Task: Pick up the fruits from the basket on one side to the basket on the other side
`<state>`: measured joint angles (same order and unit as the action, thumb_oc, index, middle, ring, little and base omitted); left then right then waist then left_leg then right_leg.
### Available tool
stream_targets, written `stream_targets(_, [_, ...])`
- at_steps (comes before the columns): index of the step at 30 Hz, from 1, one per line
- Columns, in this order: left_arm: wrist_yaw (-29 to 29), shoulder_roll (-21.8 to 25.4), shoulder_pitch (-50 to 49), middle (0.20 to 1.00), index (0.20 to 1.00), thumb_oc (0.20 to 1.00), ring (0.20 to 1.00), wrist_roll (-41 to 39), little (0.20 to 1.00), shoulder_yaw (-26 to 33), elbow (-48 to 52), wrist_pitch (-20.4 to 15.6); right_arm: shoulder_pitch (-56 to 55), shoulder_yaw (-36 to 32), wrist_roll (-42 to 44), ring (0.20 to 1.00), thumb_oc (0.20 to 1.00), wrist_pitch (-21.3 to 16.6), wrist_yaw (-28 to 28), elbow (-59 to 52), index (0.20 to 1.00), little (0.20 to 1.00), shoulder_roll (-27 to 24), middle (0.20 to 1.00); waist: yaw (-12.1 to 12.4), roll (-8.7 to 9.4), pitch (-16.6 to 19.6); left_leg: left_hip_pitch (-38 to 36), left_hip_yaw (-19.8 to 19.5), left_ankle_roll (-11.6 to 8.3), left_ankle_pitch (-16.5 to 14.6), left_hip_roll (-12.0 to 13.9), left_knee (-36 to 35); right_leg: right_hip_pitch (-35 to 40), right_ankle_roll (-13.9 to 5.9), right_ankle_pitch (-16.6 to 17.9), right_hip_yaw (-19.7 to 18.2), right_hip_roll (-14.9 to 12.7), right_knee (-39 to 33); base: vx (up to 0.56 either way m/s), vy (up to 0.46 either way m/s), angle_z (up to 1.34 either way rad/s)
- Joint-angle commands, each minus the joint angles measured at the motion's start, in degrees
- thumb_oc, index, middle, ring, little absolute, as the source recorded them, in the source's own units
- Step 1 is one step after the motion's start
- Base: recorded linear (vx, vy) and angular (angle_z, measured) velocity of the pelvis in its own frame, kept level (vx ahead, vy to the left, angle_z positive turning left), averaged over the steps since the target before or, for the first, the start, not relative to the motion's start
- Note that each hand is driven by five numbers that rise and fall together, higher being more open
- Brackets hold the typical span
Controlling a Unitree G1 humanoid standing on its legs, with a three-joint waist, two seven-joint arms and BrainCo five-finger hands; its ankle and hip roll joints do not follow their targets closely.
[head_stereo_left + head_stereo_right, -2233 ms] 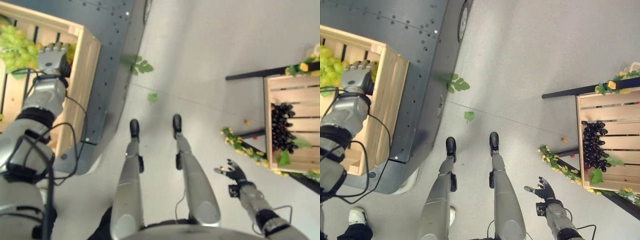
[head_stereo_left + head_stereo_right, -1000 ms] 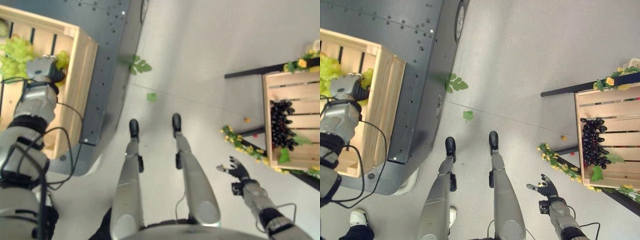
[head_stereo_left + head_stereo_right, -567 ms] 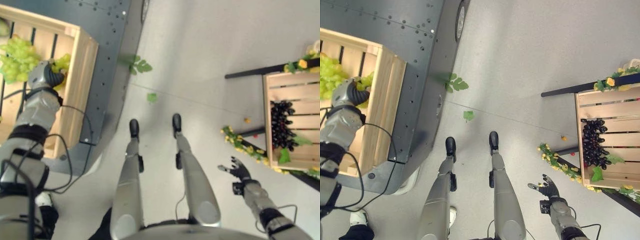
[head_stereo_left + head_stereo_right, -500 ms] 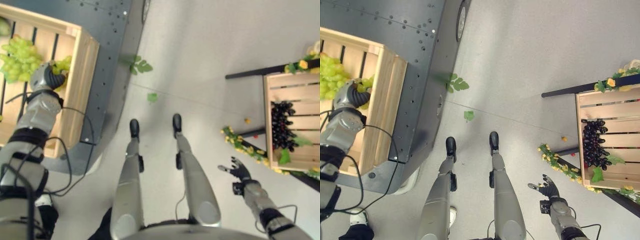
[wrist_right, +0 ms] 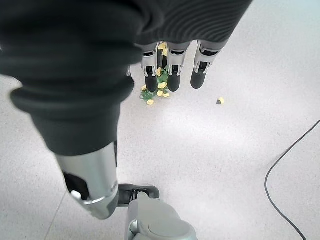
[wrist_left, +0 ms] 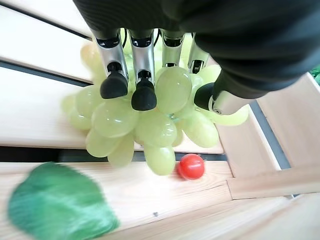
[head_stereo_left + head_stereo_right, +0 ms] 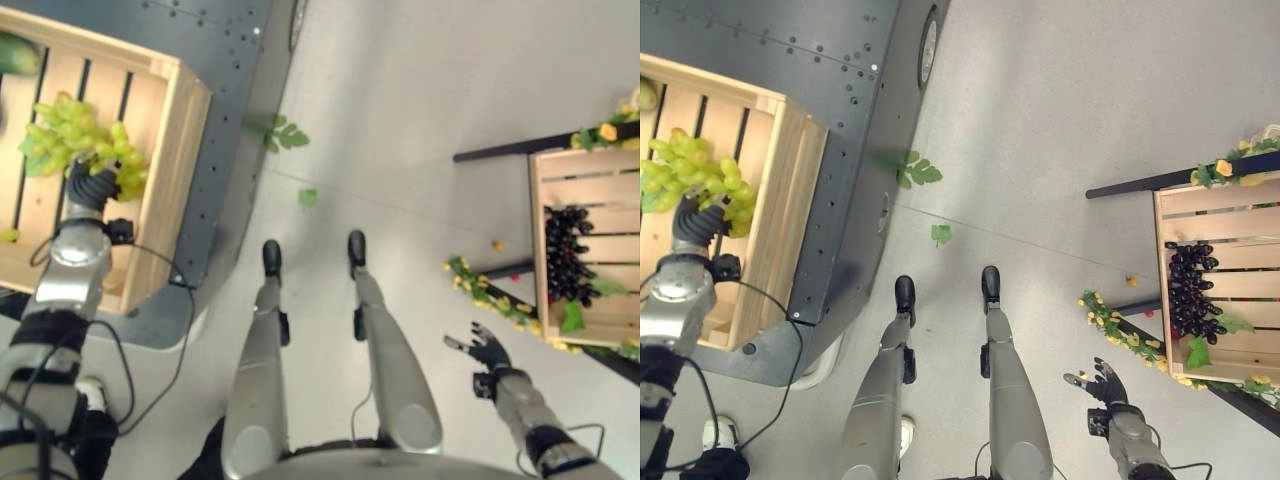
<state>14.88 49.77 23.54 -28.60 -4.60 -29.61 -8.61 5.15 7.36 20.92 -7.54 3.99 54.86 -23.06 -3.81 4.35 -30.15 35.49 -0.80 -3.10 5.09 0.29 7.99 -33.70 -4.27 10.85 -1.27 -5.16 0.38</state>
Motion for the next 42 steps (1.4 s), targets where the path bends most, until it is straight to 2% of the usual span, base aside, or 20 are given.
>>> stream_targets(1, [0.0,-2.8,-3.3,0.200,0.200,0.200,0.200,-4.0,0.200,3.6,6.3,-4.5,-5.5,-1.2,-0.4,1.000,1.000,0.3,0.2,-0.6,1.000,1.000,-3.0,1.000,-0.6,-1.26,0.4,1.9,-1.3,1.91,-0.4,-4.0,0.1,-0.9,-2.75,-1.3,-0.1,-0.1,2.0,0.00,0.000,0.00])
stream_targets(3, [0.0,-2.8,-3.4,0.200,0.200,0.200,0.200,-4.0,0.200,3.7,6.4,-4.5,-5.5,-1.2,-0.4,1.000,1.000,0.3,0.2,-0.6,1.000,1.000,-3.0,1.000,-0.6,-1.25,0.4,1.9,-1.3,1.91,-0.4,-4.0,0.1,-0.9,-2.75,-1.3,-0.1,-0.1,2.0,0.00,0.000,0.00])
stream_targets(11, [-0.2,-5.5,-10.7,0.200,0.200,0.200,0.200,-6.9,0.200,8.2,19.1,-7.2,-5.3,-0.8,-1.5,1.000,1.000,0.2,0.2,0.2,1.000,1.000,-2.7,1.000,0.3,-1.73,0.4,0.6,-1.5,2.03,-0.5,-4.2,-0.3,0.3,-2.53,-1.8,0.0,-0.1,2.0,0.00,0.000,0.00])
stream_targets(24, [-2.9,-6.3,-13.7,0.200,0.200,0.200,0.200,-10.6,0.200,9.3,28.3,-8.0,-5.0,0.9,-3.3,1.000,1.000,0.7,-0.5,1.4,1.000,1.000,-2.4,1.000,1.0,-2.82,1.6,-3.3,-1.4,2.12,-1.0,-4.5,-1.0,4.1,-2.23,-2.9,-0.3,0.0,2.1,0.00,0.000,0.00])
stream_targets(33, [-5.7,-3.8,-14.9,0.200,0.200,0.200,0.200,-14.3,0.200,9.7,31.8,-8.0,-5.0,1.9,-5.0,1.000,1.000,1.2,-1.3,3.7,1.000,1.000,-2.6,1.000,1.4,-3.90,3.3,-6.1,-1.5,2.13,-1.3,-4.5,-1.5,6.9,-1.96,-3.6,-0.2,0.1,2.1,0.00,0.000,0.00])
stream_targets(42, [-8.1,0.6,-14.5,0.200,0.200,0.200,0.200,-18.6,0.200,9.9,33.5,-8.1,-4.7,2.9,-6.5,1.000,1.000,1.8,-2.1,5.6,1.000,1.000,-2.3,1.000,1.7,-4.94,5.8,-9.7,-1.5,2.02,-1.1,-4.5,-2.6,10.5,-1.68,-4.3,-0.4,0.4,1.4,0.01,-0.011,0.00])
